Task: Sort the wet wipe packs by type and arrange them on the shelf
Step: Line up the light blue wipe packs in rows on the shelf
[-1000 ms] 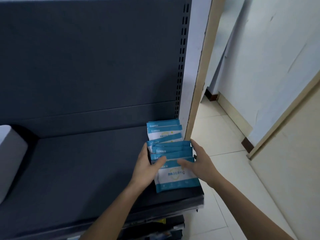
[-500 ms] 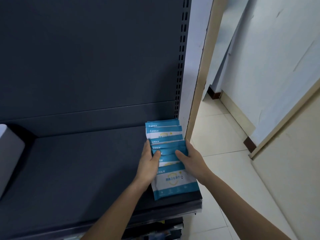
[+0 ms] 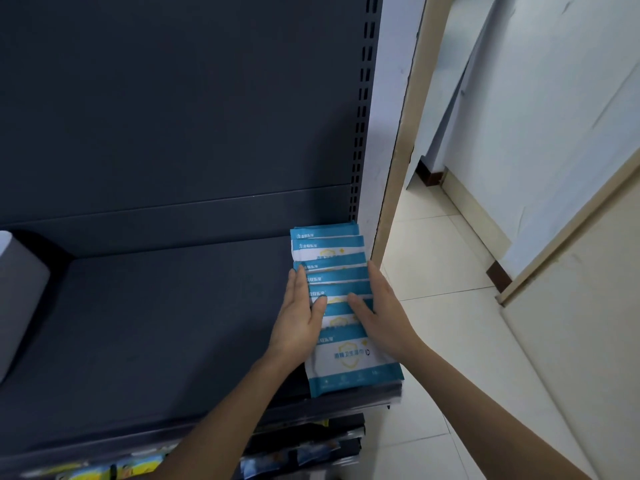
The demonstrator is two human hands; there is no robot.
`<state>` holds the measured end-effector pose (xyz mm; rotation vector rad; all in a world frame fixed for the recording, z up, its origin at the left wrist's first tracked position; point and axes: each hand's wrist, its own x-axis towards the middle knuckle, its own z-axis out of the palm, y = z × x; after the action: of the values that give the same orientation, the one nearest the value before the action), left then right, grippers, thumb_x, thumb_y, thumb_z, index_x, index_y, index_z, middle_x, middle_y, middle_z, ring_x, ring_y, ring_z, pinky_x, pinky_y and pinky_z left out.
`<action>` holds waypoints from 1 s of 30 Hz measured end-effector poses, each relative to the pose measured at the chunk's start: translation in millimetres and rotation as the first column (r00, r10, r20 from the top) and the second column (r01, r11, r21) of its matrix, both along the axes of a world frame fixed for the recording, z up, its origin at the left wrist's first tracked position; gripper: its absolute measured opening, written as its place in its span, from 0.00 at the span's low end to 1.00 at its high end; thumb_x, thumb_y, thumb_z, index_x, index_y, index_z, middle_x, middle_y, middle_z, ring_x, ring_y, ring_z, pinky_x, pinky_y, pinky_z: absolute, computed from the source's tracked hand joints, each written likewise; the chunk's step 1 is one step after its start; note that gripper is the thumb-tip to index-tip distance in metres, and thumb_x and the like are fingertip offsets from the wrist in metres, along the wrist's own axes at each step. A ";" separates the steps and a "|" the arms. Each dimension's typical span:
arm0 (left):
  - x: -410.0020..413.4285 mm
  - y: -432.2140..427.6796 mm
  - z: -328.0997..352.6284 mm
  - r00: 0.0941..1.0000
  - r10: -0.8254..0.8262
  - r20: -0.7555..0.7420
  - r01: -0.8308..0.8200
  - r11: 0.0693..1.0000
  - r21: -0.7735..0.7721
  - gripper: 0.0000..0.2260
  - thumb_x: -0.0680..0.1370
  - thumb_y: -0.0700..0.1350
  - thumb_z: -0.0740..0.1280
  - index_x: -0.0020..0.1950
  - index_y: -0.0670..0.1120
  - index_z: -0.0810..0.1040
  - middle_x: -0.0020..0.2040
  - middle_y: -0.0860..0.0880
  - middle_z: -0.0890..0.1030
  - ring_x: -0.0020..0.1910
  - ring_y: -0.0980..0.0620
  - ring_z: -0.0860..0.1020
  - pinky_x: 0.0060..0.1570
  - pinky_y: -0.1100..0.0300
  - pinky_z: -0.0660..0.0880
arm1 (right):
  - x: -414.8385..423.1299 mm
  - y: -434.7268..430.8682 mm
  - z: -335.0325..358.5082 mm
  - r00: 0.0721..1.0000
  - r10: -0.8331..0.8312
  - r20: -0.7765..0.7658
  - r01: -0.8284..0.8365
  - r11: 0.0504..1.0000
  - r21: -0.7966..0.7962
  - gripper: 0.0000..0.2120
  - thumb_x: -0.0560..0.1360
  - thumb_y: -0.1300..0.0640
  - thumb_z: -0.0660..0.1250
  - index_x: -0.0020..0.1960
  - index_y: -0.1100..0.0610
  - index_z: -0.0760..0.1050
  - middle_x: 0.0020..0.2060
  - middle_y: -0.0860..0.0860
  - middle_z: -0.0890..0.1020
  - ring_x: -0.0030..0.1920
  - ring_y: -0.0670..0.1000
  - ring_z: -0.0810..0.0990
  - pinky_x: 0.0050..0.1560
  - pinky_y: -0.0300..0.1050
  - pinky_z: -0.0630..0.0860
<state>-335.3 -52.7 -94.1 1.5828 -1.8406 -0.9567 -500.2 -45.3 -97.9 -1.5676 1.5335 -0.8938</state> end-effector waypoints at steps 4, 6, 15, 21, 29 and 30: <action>3.6 -0.2 0.1 0.987 -0.014 0.159 0.017 1.000 -0.012 0.30 0.83 0.55 0.52 0.78 0.49 0.38 0.79 0.53 0.40 0.76 0.60 0.42 0.66 0.65 0.50 | 0.7 6.5 -4.4 0.992 0.042 -0.122 -0.035 0.998 0.055 0.32 0.80 0.45 0.57 0.77 0.46 0.43 0.76 0.43 0.52 0.67 0.46 0.69 0.59 0.46 0.78; 7.0 -1.7 1.7 0.984 -0.032 0.175 0.030 0.999 0.010 0.30 0.83 0.55 0.52 0.78 0.49 0.38 0.79 0.53 0.40 0.76 0.60 0.42 0.66 0.65 0.50 | -0.6 7.7 -5.3 0.991 0.048 -0.126 -0.040 0.997 0.069 0.33 0.80 0.45 0.57 0.77 0.46 0.44 0.76 0.44 0.52 0.67 0.46 0.69 0.59 0.47 0.78; 6.3 -18.6 26.0 0.911 0.275 -0.309 -0.222 0.955 0.196 0.27 0.83 0.50 0.56 0.79 0.46 0.50 0.77 0.51 0.60 0.72 0.55 0.63 0.63 0.68 0.59 | 0.4 -17.6 20.3 0.981 -0.159 0.110 0.151 0.985 0.078 0.12 0.80 0.50 0.58 0.63 0.49 0.67 0.55 0.43 0.78 0.51 0.43 0.80 0.42 0.33 0.76; 4.5 -39.5 29.3 0.835 0.441 -0.329 -0.378 0.895 0.238 0.15 0.79 0.40 0.65 0.65 0.44 0.72 0.59 0.51 0.77 0.49 0.59 0.75 0.45 0.69 0.70 | -1.2 -42.3 24.7 0.965 -0.262 -0.006 0.261 0.961 0.094 0.10 0.79 0.55 0.60 0.59 0.53 0.75 0.51 0.47 0.81 0.50 0.48 0.80 0.50 0.44 0.77; 6.6 -57.6 21.8 0.841 0.436 -0.320 -0.413 0.900 0.142 0.11 0.77 0.43 0.69 0.59 0.44 0.75 0.46 0.59 0.77 0.44 0.65 0.75 0.39 0.73 0.71 | -4.6 -60.9 25.1 0.942 -0.336 0.005 0.333 0.934 0.130 0.14 0.78 0.60 0.62 0.63 0.54 0.74 0.55 0.48 0.80 0.55 0.49 0.78 0.56 0.45 0.76; 6.6 -60.6 24.7 0.848 0.424 -0.318 -0.399 0.906 0.142 0.14 0.78 0.45 0.67 0.63 0.44 0.73 0.48 0.59 0.77 0.46 0.64 0.75 0.43 0.72 0.72 | -4.1 -64.2 27.0 0.945 -0.327 0.008 0.323 0.937 0.132 0.16 0.79 0.59 0.61 0.66 0.54 0.72 0.58 0.48 0.79 0.57 0.50 0.77 0.57 0.45 0.75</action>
<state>-328.7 -113.3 -69.5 1.6398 -1.1763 -1.0219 -504.3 -109.5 -70.9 -1.2223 1.8243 -0.9709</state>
